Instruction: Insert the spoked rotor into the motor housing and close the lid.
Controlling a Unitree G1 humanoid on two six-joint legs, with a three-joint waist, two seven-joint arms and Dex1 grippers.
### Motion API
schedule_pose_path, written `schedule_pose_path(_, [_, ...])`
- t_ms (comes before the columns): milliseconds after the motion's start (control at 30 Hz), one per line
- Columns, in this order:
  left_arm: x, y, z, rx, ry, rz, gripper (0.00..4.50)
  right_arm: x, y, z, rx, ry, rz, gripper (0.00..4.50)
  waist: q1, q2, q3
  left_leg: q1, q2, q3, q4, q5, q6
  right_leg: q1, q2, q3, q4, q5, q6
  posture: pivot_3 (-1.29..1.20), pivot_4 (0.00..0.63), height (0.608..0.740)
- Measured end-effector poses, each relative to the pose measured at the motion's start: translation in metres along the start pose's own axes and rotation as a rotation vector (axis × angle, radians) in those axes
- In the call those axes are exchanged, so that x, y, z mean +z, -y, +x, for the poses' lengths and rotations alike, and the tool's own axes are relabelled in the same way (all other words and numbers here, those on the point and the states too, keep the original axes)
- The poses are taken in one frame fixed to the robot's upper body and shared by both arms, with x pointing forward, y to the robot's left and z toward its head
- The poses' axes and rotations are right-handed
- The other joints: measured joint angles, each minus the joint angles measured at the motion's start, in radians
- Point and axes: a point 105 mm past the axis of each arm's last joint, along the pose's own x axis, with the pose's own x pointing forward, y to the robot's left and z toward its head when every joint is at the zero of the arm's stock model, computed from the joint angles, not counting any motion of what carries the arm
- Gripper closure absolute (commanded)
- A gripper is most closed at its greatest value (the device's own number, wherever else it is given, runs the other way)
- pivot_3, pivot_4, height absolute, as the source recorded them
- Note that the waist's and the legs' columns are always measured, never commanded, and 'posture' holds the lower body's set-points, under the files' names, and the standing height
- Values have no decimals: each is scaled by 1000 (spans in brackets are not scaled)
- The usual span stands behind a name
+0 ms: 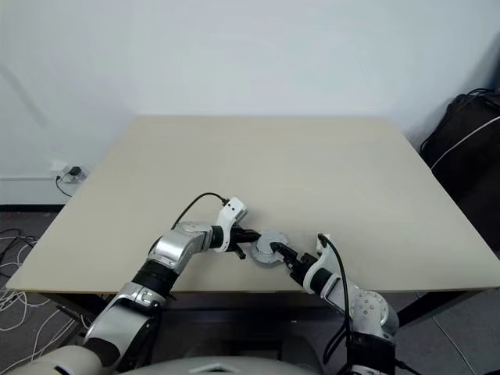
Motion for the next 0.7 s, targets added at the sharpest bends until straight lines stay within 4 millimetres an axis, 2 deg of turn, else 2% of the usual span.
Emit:
schedule_pose_path(33, [-1,-1,0,5,-2,-1,4500,0,0,2,-8,-4,-6,18,-3,0,0,2,0,0,0,0,0,2,0,0,0,-2,4,0,0,740])
schedule_pose_path(133, [-2,-2,-1,15,-8,-2,4500,0,-2,5,-19,-11,-17,18,-8,0,1,10,1,0,0,0,0,10,0,1,0,-5,2,0,0,740])
schedule_pose_path(367, [-2,-4,-2,23,-6,-2,4500,0,-6,7,-9,-34,-11,18,-17,0,2,9,1,0,-1,0,0,9,0,1,0,-3,4,0,0,740])
schedule_pose_path(500, [0,-5,-2,25,3,1,4500,-11,-16,11,69,-70,73,18,-15,3,4,4,0,0,-5,0,0,2,0,1,0,-3,3,0,0,740])
schedule_pose_path(533, [1,-4,-2,22,5,2,4500,-13,-19,11,88,-77,88,18,-11,5,4,0,0,0,-5,0,0,-3,-1,1,0,0,-2,0,0,740])
schedule_pose_path(600, [2,-2,-1,18,10,3,4500,-12,-21,11,113,-69,104,18,-1,5,4,-6,-1,0,-5,1,2,-8,-1,1,1,0,-3,0,0,740])
schedule_pose_path(700, [2,-2,0,17,11,3,4500,-9,-25,10,143,-54,117,18,6,5,4,-6,-1,0,-5,0,4,-10,-1,2,0,0,-3,0,0,740])
